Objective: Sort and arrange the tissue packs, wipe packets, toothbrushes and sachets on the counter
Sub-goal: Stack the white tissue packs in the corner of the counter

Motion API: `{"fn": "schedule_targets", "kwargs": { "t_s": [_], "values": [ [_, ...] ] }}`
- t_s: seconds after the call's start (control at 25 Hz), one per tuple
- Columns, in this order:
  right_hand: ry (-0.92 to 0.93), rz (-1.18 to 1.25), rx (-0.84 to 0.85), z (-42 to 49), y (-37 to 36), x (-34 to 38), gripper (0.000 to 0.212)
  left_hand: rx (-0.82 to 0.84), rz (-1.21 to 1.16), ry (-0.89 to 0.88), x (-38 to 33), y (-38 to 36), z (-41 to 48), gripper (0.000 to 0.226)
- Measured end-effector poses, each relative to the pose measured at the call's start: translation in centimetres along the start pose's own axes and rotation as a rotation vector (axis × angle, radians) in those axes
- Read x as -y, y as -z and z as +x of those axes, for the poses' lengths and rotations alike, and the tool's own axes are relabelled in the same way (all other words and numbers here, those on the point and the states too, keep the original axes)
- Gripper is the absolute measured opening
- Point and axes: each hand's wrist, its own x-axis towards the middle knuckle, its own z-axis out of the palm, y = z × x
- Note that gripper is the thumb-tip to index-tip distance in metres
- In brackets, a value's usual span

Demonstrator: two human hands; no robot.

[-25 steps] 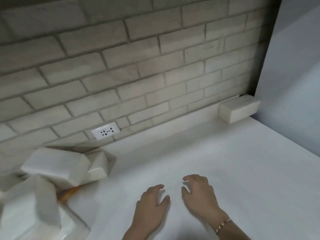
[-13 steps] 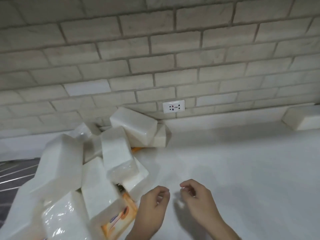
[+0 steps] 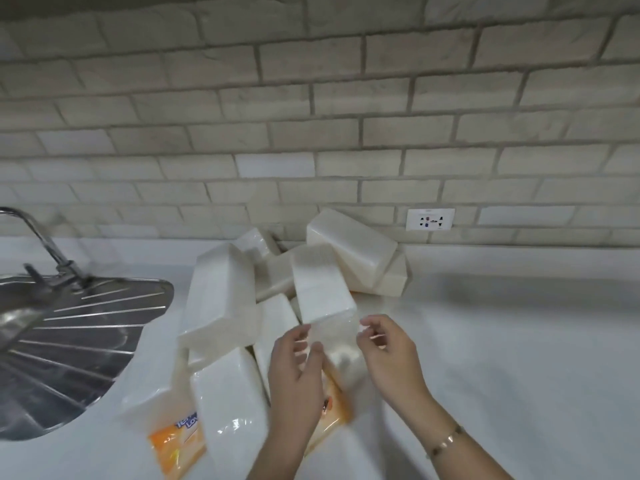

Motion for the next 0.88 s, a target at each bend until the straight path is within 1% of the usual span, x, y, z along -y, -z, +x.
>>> {"fn": "schedule_targets", "kwargs": {
  "t_s": [0.04,0.08,0.12,0.16,0.24,0.32,0.44,0.52,0.56,0.64,0.76,0.84,0.88],
  "values": [
    [0.01,0.026,-0.006,1.1,-0.5,1.1,0.02,0.008,-0.004,0.03,-0.2,-0.4,1.2,0.032],
    [0.001,0.067,0.024,1.9,-1.0,2.2,0.022,0.036,-0.015,0.077,-0.6,-0.9,2.3,0.044],
    [-0.022,0.115,0.082,2.5,-1.4,2.9,0.024,0.072,-0.038,0.125,-0.7,-1.5,3.2,0.051],
    [-0.045,0.153,0.143,2.8,-1.8,3.1,0.026,0.103,-0.07,0.151,-0.9,-2.1,3.8,0.053],
    [-0.07,0.178,0.199,3.0,-2.0,2.6,0.032,0.097,-0.086,0.16,-0.7,-3.1,4.1,0.05],
    [-0.062,0.206,0.16,2.6,-1.1,1.6,0.035,0.059,-0.103,0.166,-0.8,-3.9,3.2,0.043],
    [-0.077,0.257,0.106,1.5,1.2,0.8,0.031,0.015,-0.135,0.15,-0.9,-4.6,0.8,0.025],
    [-0.068,0.24,0.075,0.7,3.2,0.4,0.025,0.012,-0.157,0.098,-1.5,-5.1,-1.5,0.022],
    [-0.074,0.238,0.051,0.4,4.4,0.2,0.021,0.039,-0.171,0.081,-1.8,-5.6,-2.8,0.024],
    [-0.099,0.224,-0.054,0.0,8.6,-1.4,0.014,0.188,-0.191,0.082,-1.9,-8.5,-5.9,0.03],
    [-0.148,0.164,-0.185,0.0,14.4,-4.4,0.009,0.441,-0.135,0.129,-0.9,-13.5,-10.1,0.049],
    [-0.165,0.079,-0.277,0.4,18.8,-7.5,0.01,0.651,-0.116,0.198,-0.1,-17.2,-12.2,0.06],
    [-0.176,0.018,-0.307,0.5,21.1,-9.2,0.011,0.787,-0.107,0.24,0.2,-19.0,-13.0,0.063]
  ]
}}
